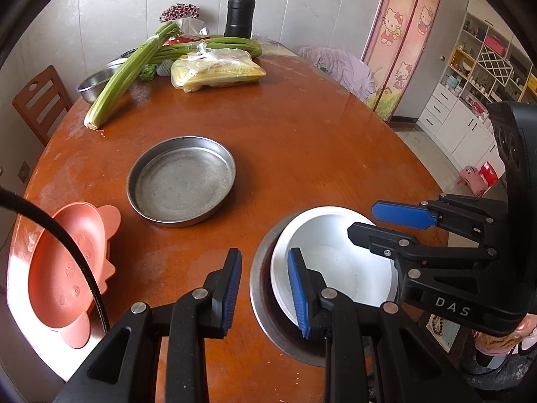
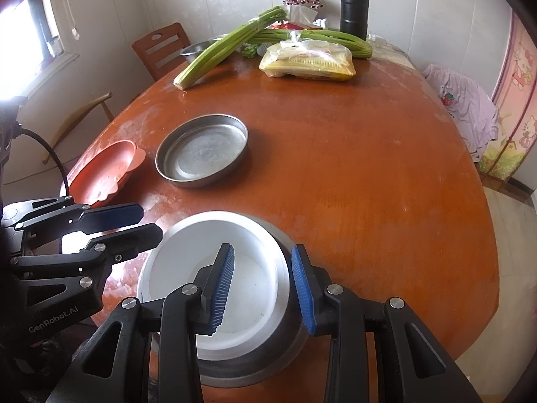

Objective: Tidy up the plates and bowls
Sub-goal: 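Move the left gripper to the round steel pan on the table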

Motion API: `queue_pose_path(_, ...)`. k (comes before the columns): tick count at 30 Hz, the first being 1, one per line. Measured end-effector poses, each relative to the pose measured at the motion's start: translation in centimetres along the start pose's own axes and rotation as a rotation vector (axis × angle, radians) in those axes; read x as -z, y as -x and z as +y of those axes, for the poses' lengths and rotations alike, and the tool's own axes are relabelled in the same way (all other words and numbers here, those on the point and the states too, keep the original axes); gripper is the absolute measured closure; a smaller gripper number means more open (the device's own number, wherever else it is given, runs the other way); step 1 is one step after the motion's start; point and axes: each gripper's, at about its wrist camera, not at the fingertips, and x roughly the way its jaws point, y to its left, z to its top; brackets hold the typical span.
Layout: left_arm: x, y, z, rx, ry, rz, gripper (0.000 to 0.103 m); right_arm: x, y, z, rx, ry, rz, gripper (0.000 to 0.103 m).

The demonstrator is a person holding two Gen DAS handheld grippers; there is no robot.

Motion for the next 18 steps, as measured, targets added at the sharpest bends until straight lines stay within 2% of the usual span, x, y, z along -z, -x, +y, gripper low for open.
queue_pose_path(8, -1.0, 0.9, 2.0, -0.035, 0.032, -0.019, 0.073, -1.6, 0.5, 0.4, -0.003, 0.016, -0.019, 0.066)
queue_pose_path(18, -3.6, 1.6, 4.1, -0.079, 0.058, -0.047, 0.073, -5.3, 1.3, 0.2, -0.013, 0.039, -0.067, 0.066)
